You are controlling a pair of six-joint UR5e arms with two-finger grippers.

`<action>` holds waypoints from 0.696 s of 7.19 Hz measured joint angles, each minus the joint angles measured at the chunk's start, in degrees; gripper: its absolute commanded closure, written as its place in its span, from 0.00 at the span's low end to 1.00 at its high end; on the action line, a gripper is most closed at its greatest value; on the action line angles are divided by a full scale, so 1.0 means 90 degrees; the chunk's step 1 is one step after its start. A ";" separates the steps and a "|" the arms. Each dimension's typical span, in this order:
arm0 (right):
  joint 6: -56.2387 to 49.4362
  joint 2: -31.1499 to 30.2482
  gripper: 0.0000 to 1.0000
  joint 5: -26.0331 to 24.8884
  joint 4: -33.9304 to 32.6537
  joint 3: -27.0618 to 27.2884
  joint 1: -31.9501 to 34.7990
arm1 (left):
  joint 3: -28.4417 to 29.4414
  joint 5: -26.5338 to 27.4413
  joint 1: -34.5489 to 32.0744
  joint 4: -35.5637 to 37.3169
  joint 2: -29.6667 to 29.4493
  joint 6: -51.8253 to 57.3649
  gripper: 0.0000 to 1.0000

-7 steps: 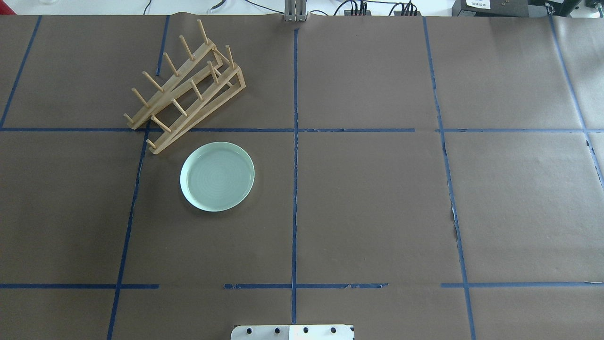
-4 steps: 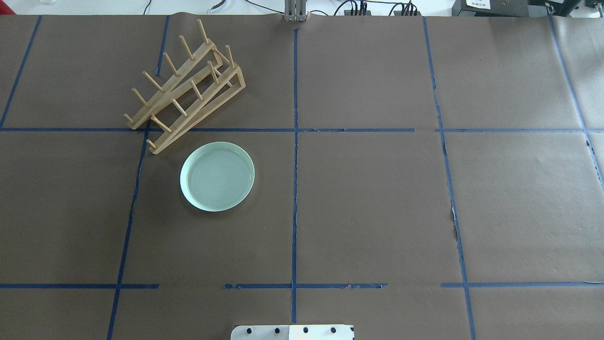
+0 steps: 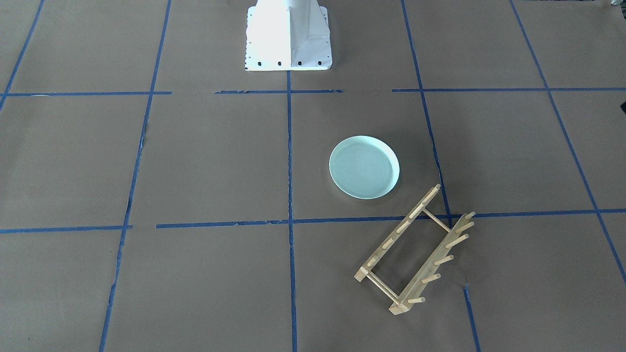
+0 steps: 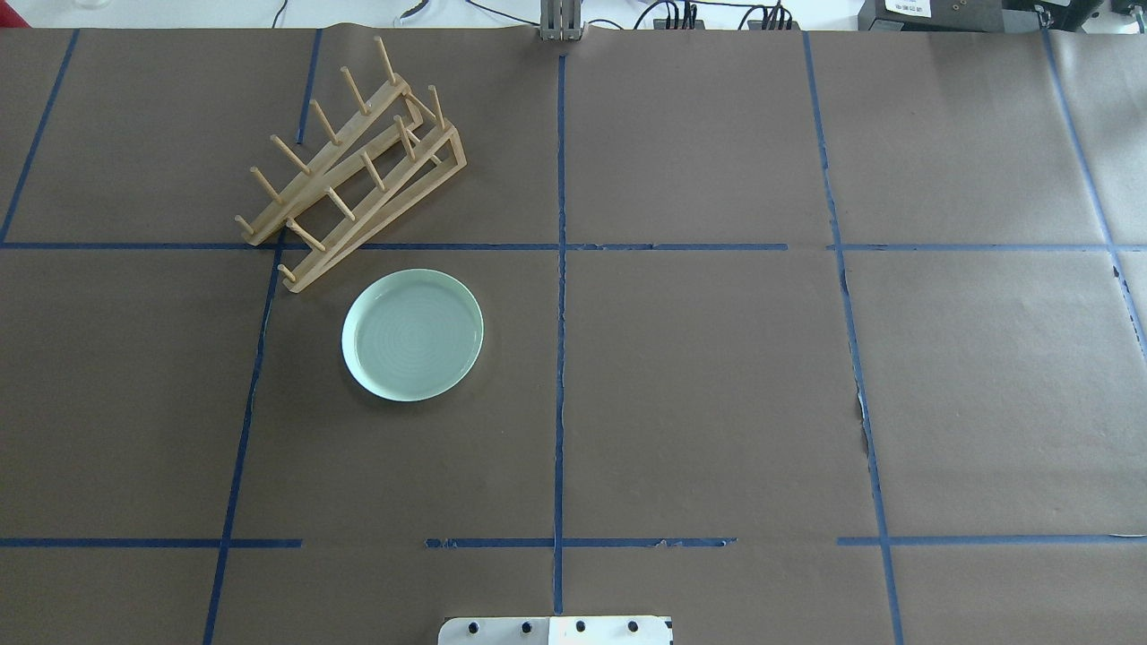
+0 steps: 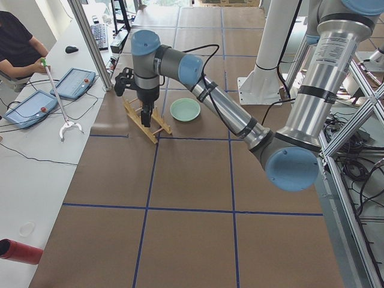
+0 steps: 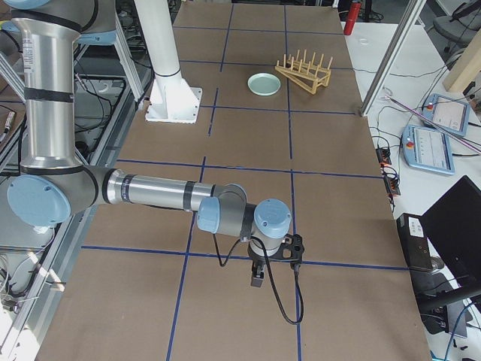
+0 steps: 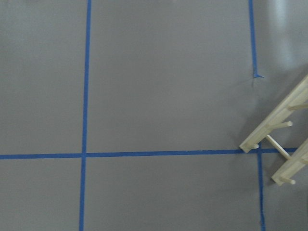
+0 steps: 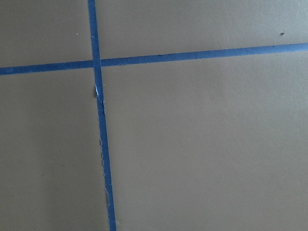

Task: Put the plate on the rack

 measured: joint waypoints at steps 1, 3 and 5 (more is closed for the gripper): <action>0.0000 0.0000 0.00 0.0000 0.0000 0.0000 0.0000 | -0.0138 0.0013 0.0496 0.0104 -0.0423 -0.0770 0.00; 0.0000 0.0001 0.00 0.0000 0.0000 0.0000 0.0000 | -0.0204 0.0530 0.1691 0.0115 -0.1198 -0.2250 0.00; 0.0000 -0.0001 0.00 0.0000 0.0000 0.0000 0.0000 | -0.0067 0.1493 0.3010 -0.0139 -0.1637 -0.3428 0.00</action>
